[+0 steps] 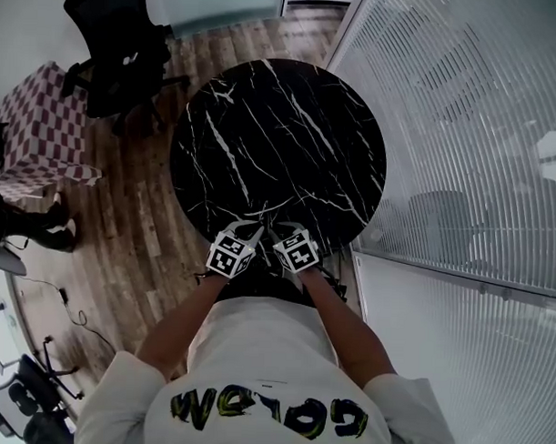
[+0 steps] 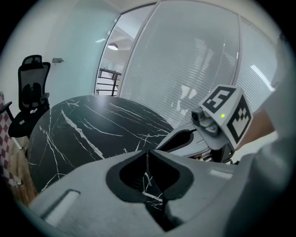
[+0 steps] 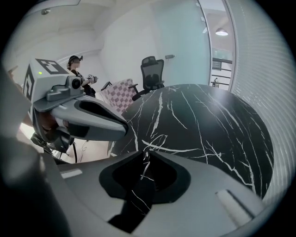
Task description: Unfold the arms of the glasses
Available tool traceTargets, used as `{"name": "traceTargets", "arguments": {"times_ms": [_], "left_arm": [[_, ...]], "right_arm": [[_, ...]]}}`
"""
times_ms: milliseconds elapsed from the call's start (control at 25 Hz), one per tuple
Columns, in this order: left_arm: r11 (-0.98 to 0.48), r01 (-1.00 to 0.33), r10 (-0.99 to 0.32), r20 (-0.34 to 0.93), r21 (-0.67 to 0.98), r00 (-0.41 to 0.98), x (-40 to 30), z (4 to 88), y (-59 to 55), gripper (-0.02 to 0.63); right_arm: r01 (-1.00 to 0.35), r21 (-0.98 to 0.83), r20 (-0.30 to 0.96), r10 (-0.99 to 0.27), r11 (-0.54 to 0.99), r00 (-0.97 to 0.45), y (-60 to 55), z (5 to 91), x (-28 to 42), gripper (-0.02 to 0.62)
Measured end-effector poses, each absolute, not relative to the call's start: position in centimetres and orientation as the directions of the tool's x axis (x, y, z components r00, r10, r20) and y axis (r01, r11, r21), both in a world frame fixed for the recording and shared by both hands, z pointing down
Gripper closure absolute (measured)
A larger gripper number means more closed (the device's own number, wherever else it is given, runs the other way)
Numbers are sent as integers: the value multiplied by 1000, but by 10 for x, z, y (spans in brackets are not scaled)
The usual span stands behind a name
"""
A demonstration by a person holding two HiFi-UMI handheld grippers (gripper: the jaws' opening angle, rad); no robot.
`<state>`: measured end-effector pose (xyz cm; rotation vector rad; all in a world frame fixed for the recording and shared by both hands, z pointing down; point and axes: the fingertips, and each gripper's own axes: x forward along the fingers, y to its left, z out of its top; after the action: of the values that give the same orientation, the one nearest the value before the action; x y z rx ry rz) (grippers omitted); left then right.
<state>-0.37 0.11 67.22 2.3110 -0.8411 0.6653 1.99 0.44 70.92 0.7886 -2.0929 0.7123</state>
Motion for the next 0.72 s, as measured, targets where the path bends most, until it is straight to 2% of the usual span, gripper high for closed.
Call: {"name": "traceTargets", "arguments": {"times_ms": [720], "left_arm": [[-574, -726, -345, 691, 380, 635, -9, 728, 1, 551]], "right_arm": [[-731, -245, 866, -195, 637, -460, 14, 760, 16, 529]]}}
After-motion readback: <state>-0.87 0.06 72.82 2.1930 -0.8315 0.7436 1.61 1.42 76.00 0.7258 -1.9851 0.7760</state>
